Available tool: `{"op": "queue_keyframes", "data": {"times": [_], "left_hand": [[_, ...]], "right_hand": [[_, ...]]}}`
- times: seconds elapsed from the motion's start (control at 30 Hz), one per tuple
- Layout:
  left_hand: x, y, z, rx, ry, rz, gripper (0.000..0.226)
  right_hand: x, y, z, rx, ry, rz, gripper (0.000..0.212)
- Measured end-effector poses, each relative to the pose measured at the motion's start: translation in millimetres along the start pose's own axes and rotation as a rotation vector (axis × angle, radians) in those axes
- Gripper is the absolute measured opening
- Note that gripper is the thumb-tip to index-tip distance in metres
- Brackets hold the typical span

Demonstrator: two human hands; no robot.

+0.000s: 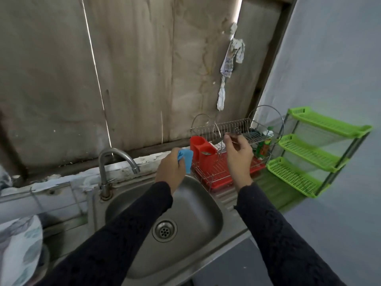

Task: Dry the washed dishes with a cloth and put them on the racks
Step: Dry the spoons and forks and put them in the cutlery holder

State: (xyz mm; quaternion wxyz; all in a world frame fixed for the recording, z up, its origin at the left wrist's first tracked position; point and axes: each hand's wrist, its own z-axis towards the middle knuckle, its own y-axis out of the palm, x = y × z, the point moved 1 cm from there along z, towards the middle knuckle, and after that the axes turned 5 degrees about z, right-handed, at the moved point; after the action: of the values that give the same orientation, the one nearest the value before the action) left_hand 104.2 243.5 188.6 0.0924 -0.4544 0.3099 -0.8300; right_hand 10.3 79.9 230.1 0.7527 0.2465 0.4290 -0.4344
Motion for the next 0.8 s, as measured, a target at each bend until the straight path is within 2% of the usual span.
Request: {"op": "queue_keyframes", "data": {"times": [0.5, 0.7, 0.8], "left_hand": [[-11, 20, 41, 0.021, -0.077, 0.129, 0.017], [-20, 22, 53, 0.015, -0.095, 0.158, 0.013], [-28, 23, 55, -0.006, -0.109, 0.16, 0.014]], "right_hand": [[47, 50, 73, -0.286, 0.139, -0.162, 0.015], [72, 74, 89, -0.457, 0.277, -0.331, 0.011], [73, 74, 89, -0.464, 0.355, -0.376, 0.02]]}}
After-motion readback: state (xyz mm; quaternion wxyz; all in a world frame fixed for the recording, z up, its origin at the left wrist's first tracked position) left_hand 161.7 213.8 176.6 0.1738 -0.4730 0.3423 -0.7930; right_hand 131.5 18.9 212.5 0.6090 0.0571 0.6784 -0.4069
